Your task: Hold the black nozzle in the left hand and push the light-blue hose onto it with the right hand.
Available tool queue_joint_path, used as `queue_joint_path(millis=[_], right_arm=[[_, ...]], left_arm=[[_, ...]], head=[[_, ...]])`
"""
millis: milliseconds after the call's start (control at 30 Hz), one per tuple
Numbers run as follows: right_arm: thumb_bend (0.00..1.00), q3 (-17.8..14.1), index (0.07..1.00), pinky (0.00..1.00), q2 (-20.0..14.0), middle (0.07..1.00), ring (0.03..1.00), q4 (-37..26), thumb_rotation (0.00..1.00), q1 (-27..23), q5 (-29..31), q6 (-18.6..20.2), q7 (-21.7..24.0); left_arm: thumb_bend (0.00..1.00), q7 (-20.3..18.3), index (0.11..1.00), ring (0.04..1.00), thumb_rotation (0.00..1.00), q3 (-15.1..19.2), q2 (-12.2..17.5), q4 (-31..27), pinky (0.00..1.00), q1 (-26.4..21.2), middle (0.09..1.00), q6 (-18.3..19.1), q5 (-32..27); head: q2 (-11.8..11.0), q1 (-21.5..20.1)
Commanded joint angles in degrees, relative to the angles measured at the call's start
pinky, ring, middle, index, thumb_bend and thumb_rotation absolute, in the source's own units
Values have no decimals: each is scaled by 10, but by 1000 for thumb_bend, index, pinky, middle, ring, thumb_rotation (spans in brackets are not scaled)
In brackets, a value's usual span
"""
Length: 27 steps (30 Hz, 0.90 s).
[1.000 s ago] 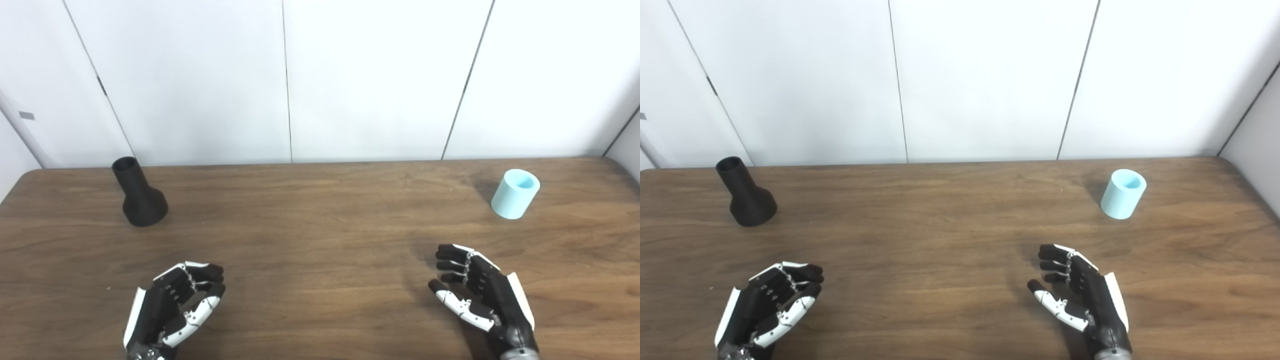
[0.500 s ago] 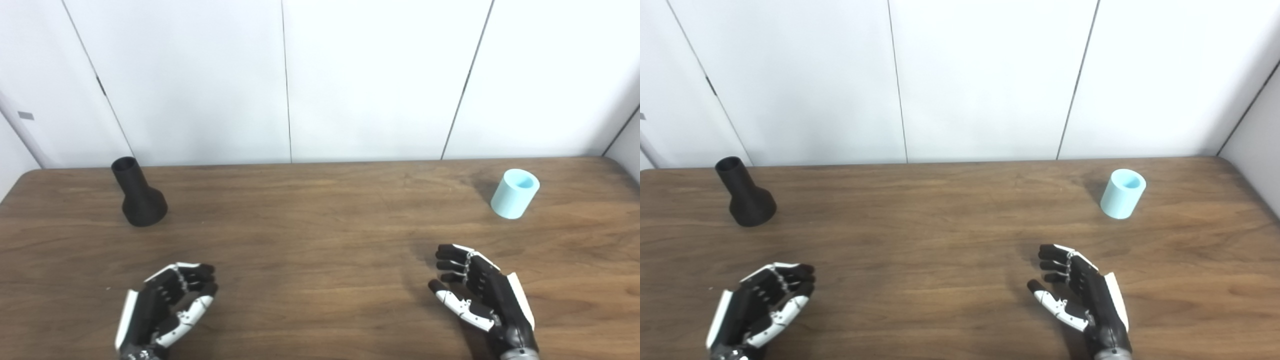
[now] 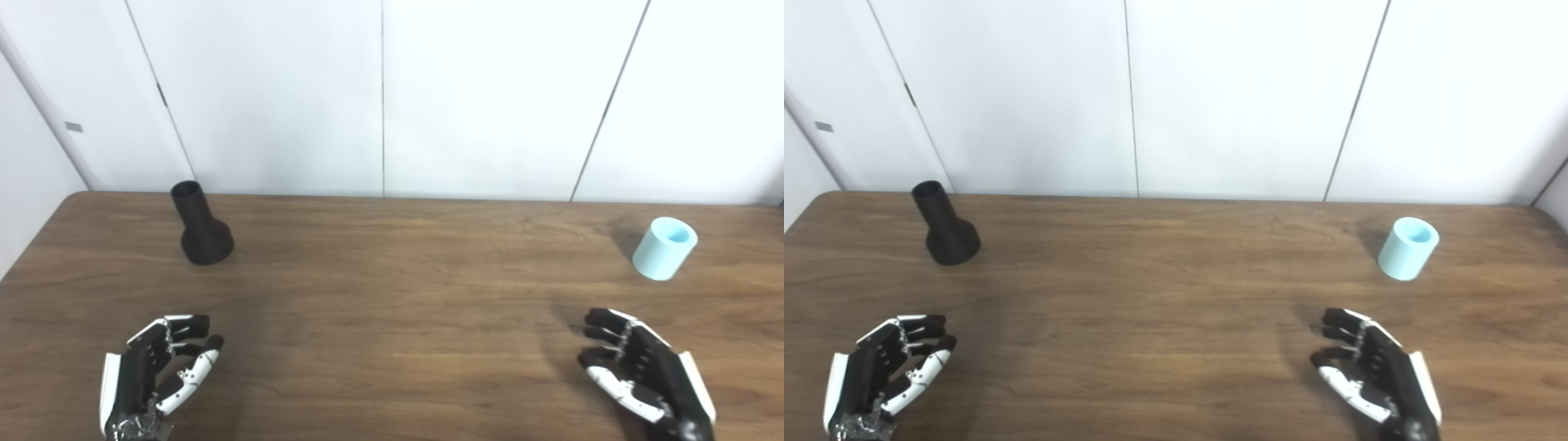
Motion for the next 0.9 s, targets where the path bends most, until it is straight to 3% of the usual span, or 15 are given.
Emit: queue_joint_path(millis=[0, 200, 433, 667, 867], right_arm=[[252, -18, 716, 650, -16, 730, 717, 6, 0, -3, 6, -12, -4], [270, -33, 710, 642, -34, 724, 709, 27, 0, -9, 23, -15, 2], [299, -52, 669, 602, -49, 686, 674, 48, 100, -19, 51, -5, 15], [274, -62, 671, 599, -61, 690, 672, 58, 58, -24, 70, 7, 28], [257, -59, 675, 589, -74, 699, 679, 67, 190, -23, 53, -10, 34]], left_arm=[[715, 5, 720, 714, 173, 11, 14, 4, 701, -12, 697, -8, -3], [766, 30, 746, 697, 246, 33, 26, 34, 650, -41, 718, 0, 26], [808, 46, 789, 729, 260, 39, 28, 60, 672, -77, 749, 18, 36], [874, 58, 808, 746, 286, 40, 36, 99, 687, -110, 766, 15, 39], [937, 69, 800, 763, 321, 26, 46, 145, 724, -143, 763, 39, 59]], head=[[-1, 14], [-3, 62], [-6, 105], [-8, 147], [-13, 174]])
